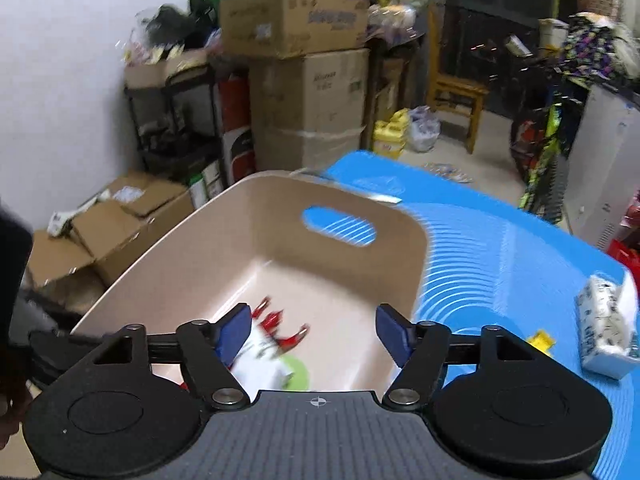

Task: Organize rigid objects
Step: 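Carry the white charger plug into the basket and open the right gripper, then move the right gripper back and grasp the yellow toy by its red dial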

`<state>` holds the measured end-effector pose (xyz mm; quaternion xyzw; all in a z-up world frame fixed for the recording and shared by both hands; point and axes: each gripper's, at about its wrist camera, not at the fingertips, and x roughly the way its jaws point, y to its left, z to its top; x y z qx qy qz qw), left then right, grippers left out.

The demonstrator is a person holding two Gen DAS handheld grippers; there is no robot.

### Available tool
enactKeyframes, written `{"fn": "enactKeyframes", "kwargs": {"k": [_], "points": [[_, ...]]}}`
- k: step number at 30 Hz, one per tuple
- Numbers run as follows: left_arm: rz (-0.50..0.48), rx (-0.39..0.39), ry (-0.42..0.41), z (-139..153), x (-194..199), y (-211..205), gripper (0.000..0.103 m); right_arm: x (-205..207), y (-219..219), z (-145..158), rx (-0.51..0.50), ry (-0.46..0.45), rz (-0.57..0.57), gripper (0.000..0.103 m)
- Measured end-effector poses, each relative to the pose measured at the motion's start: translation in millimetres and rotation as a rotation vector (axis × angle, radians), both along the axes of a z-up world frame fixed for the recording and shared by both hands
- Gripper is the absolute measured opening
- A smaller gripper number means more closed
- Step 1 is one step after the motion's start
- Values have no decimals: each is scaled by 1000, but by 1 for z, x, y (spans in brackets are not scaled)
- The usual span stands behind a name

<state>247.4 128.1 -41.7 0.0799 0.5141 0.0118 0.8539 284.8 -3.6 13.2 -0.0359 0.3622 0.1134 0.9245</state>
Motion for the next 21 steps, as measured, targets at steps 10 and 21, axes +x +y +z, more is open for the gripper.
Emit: {"fn": "enactKeyframes", "kwargs": {"k": [10,21], "points": [[3,1,1,1,-1,2,15,15,-68,12,15,-39,-160,79],[4,3,2,1,-1,4,15,38,-135,-28,-37,8,-331,79]]}}
